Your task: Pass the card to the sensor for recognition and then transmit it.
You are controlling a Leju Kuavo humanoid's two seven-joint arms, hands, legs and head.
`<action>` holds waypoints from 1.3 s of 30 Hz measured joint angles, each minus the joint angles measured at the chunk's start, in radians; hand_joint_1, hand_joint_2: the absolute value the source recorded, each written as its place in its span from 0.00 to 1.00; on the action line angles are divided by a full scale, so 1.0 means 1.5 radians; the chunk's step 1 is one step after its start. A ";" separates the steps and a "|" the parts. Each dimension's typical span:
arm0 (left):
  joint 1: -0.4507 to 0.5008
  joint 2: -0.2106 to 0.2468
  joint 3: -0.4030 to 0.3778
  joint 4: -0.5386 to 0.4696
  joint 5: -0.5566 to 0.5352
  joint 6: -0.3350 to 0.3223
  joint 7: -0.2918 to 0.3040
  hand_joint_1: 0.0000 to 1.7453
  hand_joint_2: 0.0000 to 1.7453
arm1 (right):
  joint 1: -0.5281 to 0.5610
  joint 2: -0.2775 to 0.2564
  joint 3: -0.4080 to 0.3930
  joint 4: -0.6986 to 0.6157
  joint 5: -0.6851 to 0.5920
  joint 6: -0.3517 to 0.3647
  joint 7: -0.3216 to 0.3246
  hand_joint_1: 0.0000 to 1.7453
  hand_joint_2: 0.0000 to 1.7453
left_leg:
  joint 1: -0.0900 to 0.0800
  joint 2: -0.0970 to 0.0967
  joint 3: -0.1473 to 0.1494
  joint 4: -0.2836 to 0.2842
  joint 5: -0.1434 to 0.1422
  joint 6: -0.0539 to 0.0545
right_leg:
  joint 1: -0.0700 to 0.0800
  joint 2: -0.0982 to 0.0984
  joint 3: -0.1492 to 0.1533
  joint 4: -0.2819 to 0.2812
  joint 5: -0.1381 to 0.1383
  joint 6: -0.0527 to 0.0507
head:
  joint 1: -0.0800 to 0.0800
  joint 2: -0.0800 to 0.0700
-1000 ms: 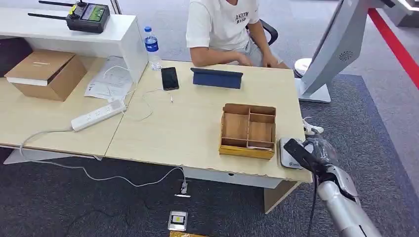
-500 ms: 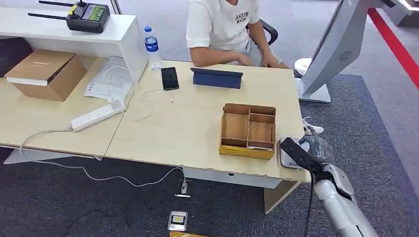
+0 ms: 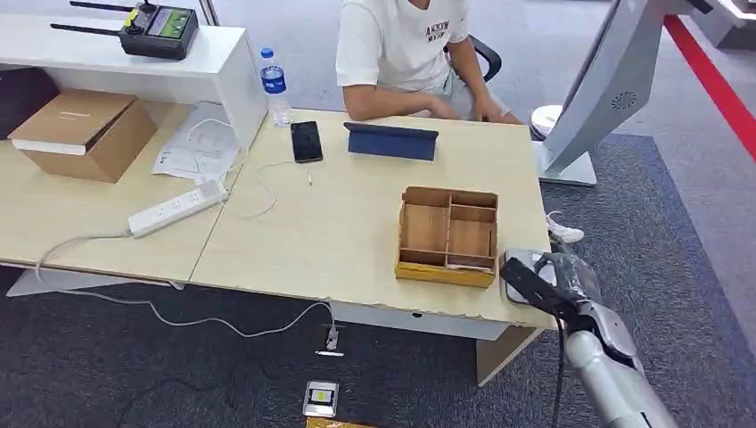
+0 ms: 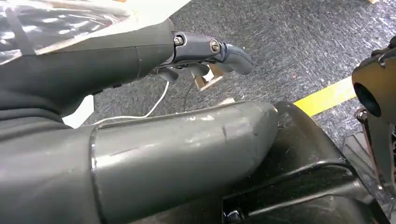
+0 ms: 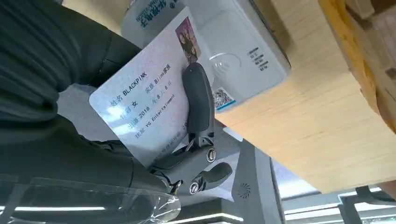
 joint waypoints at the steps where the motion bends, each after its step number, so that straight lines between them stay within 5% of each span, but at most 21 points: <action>1: 0.000 0.000 0.000 0.000 0.000 0.000 0.000 0.00 0.00 | 0.002 0.000 0.000 0.000 0.002 0.002 0.001 1.00 1.00 | 0.000 0.000 0.000 0.000 0.000 0.000 | 0.000 0.000 0.000 0.000 0.000 0.000 | 0.000 0.000; 39: 0.000 0.000 0.000 0.000 0.001 0.000 -0.001 0.00 0.00 | 0.018 0.018 -0.011 -0.016 0.035 0.021 0.001 1.00 1.00 | 0.000 0.000 0.000 0.000 0.000 0.000 | 0.000 0.000 0.000 0.000 0.000 0.000 | 0.000 0.000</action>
